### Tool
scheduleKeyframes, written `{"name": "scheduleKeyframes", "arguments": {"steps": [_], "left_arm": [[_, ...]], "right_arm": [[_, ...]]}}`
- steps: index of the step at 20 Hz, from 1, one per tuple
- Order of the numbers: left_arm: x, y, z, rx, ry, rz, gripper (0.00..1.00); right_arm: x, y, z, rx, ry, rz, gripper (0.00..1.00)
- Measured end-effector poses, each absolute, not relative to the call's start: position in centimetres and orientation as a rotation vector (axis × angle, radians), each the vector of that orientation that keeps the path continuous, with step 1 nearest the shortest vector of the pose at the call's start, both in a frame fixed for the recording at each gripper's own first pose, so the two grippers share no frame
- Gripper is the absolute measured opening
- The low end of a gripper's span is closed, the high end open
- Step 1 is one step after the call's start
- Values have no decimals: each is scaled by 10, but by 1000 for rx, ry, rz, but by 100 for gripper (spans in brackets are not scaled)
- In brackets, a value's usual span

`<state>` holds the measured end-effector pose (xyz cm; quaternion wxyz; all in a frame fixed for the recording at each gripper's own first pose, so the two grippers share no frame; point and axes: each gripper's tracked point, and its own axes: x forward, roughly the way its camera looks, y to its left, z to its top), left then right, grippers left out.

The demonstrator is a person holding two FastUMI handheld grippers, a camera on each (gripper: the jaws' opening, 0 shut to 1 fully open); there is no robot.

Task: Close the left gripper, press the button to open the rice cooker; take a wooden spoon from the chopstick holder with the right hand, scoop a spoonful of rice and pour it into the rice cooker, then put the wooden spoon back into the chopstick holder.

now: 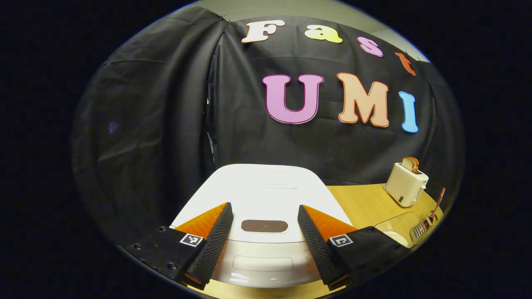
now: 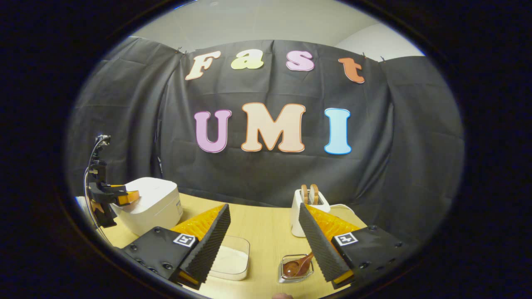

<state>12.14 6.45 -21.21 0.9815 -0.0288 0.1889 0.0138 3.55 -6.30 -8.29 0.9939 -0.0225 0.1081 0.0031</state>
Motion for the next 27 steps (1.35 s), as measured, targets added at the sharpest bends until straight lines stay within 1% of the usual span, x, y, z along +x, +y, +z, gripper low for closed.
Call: {"name": "scheduleKeyframes", "arguments": {"steps": [6,11,15,16,17,21,23,27], "left_arm": [[114,68,-208,-21,415,23,94],[87,68,-155,1,287,5,93],[60,58,-110,43,230,-2,93],[54,52,-100,45,217,-13,93],[47,43,-92,47,208,-32,93],[26,12,-74,6,195,-84,93],[21,4,-61,-13,148,-100,95],[24,5,-49,-36,107,-90,95]], "right_arm": [[40,-56,-76,-26,194,20,100],[42,-39,-65,-20,161,39,100],[38,-31,-52,-39,119,9,100],[24,-22,-50,-46,110,8,100],[23,-16,-47,-48,98,14,100],[25,-8,-49,-25,97,19,100],[23,-6,-47,-9,94,19,100],[23,0,-34,-21,80,33,100]]}}
